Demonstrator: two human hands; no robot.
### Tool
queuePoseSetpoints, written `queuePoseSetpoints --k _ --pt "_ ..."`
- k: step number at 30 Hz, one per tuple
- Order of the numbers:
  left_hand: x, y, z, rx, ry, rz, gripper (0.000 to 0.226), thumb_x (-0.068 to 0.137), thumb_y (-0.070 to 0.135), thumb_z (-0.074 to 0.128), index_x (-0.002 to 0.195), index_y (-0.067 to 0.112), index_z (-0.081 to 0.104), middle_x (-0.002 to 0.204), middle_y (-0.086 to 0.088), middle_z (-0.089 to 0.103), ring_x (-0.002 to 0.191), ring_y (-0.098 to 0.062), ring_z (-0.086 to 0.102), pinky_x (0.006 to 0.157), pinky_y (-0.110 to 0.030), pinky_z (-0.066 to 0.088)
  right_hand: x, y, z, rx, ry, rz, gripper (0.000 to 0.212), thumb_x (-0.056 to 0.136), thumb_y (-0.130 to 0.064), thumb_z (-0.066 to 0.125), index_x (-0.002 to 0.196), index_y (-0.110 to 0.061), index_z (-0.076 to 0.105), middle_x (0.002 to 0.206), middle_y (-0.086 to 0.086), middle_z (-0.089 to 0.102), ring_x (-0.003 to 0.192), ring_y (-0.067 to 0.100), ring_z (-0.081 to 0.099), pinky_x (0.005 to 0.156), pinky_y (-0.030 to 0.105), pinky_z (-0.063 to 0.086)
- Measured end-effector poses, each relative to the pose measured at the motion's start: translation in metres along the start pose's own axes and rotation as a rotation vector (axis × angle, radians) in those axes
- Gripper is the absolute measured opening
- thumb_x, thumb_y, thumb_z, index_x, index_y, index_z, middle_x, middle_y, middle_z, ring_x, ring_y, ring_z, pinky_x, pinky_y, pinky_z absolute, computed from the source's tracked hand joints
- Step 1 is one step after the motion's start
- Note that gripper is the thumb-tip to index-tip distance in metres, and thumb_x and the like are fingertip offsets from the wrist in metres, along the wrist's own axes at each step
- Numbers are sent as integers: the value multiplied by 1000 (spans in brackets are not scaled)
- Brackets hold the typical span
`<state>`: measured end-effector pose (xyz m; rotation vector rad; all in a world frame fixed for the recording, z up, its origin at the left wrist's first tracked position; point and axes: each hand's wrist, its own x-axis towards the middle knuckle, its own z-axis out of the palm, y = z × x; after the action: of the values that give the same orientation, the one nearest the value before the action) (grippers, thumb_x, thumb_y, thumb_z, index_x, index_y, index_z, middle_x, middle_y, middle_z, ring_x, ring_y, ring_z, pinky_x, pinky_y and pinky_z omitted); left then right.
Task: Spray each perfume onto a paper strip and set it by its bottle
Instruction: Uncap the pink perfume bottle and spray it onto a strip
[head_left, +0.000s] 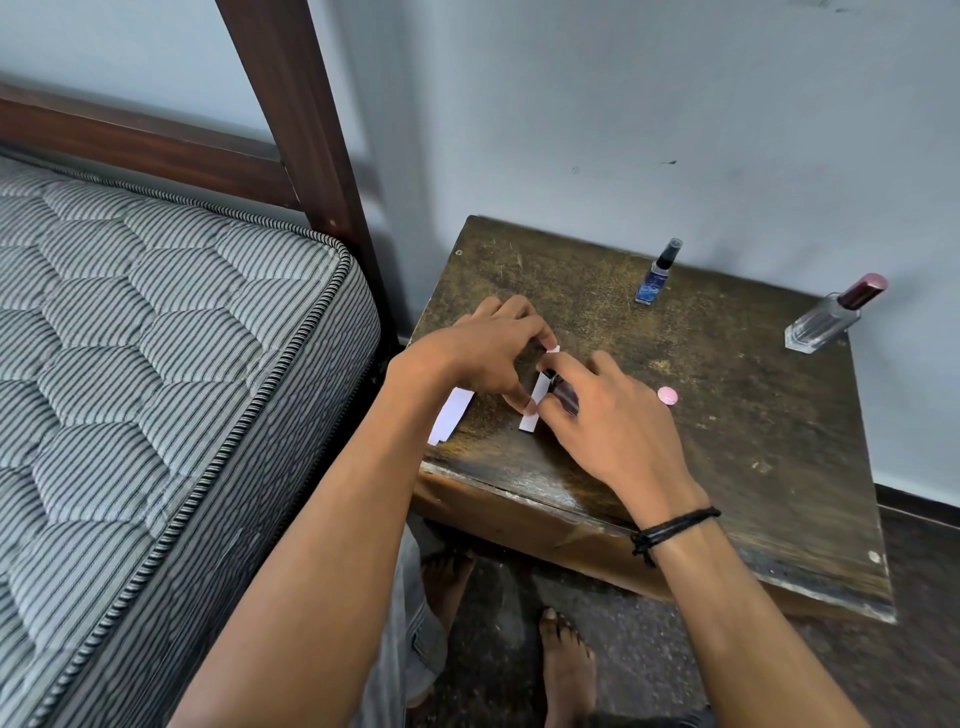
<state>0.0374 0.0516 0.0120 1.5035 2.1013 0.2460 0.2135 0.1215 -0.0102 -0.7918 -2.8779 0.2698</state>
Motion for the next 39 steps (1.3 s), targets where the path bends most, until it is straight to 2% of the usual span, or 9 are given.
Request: queuePoseSetpoints --k 4,10,25,29,31,34,39 --pt "0 0 0 7 2 2 78 71 42 87 138 32 47 138 6 35 128 -18 28 115 -45 32 1 0 1 -3 0 -3 35 99 -45 55 132 -33 56 90 -3 42 64 22 43 54 33 34" --pt "1 -1 2 21 7 6 79 71 44 86 139 33 47 137 6 35 126 -18 29 115 -46 32 2 -1 0 -28 -8 -8 35 99 -48 54 130 -34 56 91 -2 44 70 29 61 54 33 32" --pt "2 -1 1 19 1 5 79 72 44 86 139 32 47 136 6 36 123 -16 28 114 -47 33 2 1 5 -35 45 -47 38 95 -56 63 122 -30 61 85 -5 41 64 29 61 52 30 28" --pt "2 -1 0 19 2 5 79 72 44 86 139 32 47 135 6 36 119 -13 26 114 -47 32 2 1 8 -6 61 -27 38 95 -54 65 124 -31 59 86 -7 41 62 26 55 49 30 25" --pt "1 0 0 19 1 4 78 71 43 86 138 33 47 135 7 36 118 -13 26 114 -46 32 2 3 7 64 52 -5 37 96 -50 62 128 -33 56 90 -7 46 66 27 57 49 32 30" --pt "0 -1 -1 -2 1 2 76 71 41 87 136 33 48 135 7 35 117 -11 24 115 -46 31 3 7 2 158 -5 20 35 97 -46 59 129 -38 52 99 -3 56 77 29 62 56 39 48" --pt "0 -1 -2 -10 -2 -5 77 72 39 87 138 31 48 137 6 36 128 -18 28 115 -44 31 3 10 -3 211 -58 40 34 97 -44 56 131 -43 50 105 -2 60 84 26 63 63 39 53"
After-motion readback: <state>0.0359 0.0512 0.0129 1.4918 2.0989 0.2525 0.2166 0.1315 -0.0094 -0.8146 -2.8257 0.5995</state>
